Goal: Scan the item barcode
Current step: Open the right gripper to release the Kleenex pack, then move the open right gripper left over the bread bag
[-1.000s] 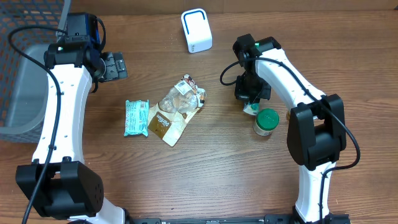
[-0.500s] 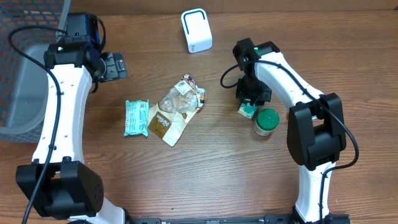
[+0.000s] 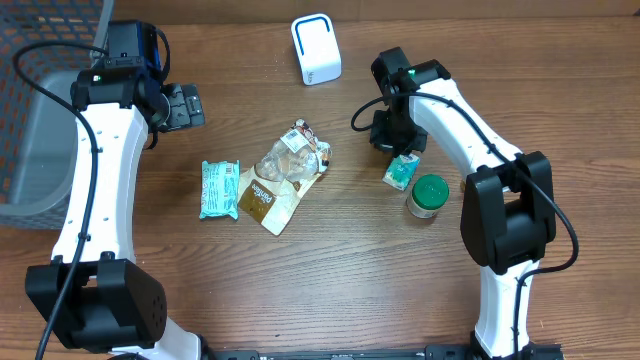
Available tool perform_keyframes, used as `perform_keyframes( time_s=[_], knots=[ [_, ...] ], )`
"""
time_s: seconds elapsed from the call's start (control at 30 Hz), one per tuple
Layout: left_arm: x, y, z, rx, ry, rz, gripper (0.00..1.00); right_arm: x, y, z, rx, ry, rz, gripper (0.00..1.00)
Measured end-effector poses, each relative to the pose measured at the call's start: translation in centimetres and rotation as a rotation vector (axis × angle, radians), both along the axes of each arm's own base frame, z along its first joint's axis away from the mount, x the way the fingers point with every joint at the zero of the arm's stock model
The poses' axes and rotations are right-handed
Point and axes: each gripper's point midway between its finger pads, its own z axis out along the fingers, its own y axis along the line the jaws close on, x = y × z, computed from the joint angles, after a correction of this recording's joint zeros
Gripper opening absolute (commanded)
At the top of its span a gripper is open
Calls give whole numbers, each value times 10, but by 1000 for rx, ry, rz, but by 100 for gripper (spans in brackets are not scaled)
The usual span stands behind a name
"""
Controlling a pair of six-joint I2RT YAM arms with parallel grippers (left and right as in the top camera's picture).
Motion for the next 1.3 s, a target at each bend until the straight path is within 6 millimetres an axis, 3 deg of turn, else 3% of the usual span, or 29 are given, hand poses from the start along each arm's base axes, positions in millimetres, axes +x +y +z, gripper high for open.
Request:
perform_keyframes(
  time_s=[0.13, 0.23, 0.3, 0.4, 0.53, 0.63, 0.7, 1.0, 1.3],
  knots=[
    [0, 0, 0, 0, 0, 0, 100, 5, 19, 1, 55, -28, 25, 15],
    [0, 0, 0, 0, 0, 0, 100, 5, 39, 2, 94, -48, 60, 24],
    [0, 0, 0, 0, 0, 0, 100, 7, 55, 3, 118, -73, 88, 35],
    [0, 0, 0, 0, 0, 0, 100, 11, 72, 6, 148, -113, 114, 41],
    [0, 0, 0, 0, 0, 0, 100, 14, 80, 7, 163, -131, 127, 49],
    [0, 0, 0, 0, 0, 0, 100, 13, 83, 8, 165, -134, 137, 68],
    [0, 0, 0, 0, 0, 0, 100, 14, 88, 8, 171, -144, 140, 100],
    [0, 0, 0, 0, 0, 0, 99, 28, 105, 15, 207, -225, 165, 100],
    [0, 0, 0, 0, 0, 0, 100, 36, 102, 16, 183, -259, 157, 100]
  ],
)
